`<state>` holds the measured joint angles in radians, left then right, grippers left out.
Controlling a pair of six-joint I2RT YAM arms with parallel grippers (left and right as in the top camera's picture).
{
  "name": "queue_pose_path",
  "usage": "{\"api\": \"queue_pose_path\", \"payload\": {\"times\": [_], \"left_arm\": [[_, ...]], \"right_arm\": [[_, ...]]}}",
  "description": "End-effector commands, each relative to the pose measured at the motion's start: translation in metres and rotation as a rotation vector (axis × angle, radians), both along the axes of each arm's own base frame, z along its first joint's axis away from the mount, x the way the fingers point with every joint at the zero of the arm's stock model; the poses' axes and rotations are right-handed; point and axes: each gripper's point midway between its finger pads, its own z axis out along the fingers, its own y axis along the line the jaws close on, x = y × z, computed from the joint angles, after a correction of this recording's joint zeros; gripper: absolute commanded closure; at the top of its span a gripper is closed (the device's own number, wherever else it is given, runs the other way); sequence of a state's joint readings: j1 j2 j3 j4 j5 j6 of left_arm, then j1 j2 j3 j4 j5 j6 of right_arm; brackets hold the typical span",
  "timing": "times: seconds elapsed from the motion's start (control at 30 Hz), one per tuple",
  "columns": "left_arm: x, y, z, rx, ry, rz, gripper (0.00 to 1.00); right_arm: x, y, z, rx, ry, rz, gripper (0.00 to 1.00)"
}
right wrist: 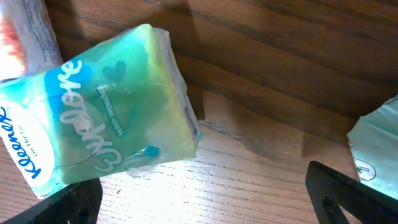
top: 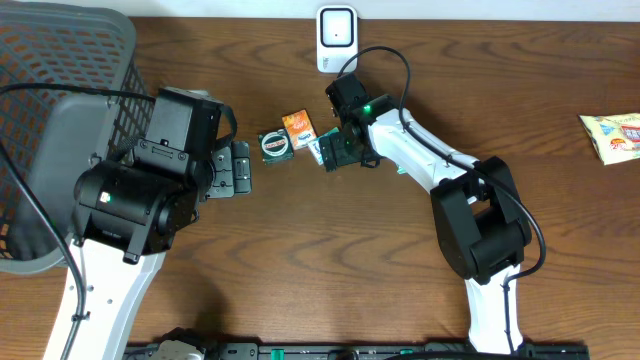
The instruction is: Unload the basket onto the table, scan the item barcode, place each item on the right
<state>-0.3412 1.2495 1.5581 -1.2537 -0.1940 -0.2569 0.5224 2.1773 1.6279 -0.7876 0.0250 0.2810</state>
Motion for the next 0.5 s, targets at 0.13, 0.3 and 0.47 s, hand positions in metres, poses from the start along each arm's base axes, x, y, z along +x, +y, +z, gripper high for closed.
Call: {"api": "queue_pose_path", "payload": {"times": [0.13,0.3,0.47], "left_arm": [[0.0016,0.0038,0.0018,0.018,-0.005,0.006,0.02],[0.0015,0.0039,0.0018,0.019,-0.004,0.006,0.02],[0.0015,0.0039,0.0018,0.019,-0.004,0.006,0.02]], "right_arm": [[0.0067,0.0094,0.0225,0.034,-0.049,-0.004,0.01],[0.0067,0.0094,0.0225,0.034,-0.049,-0.004,0.01],[0.0071,0.0085,0.0225,0.030,-0.051,-0.005,0.01]]}}
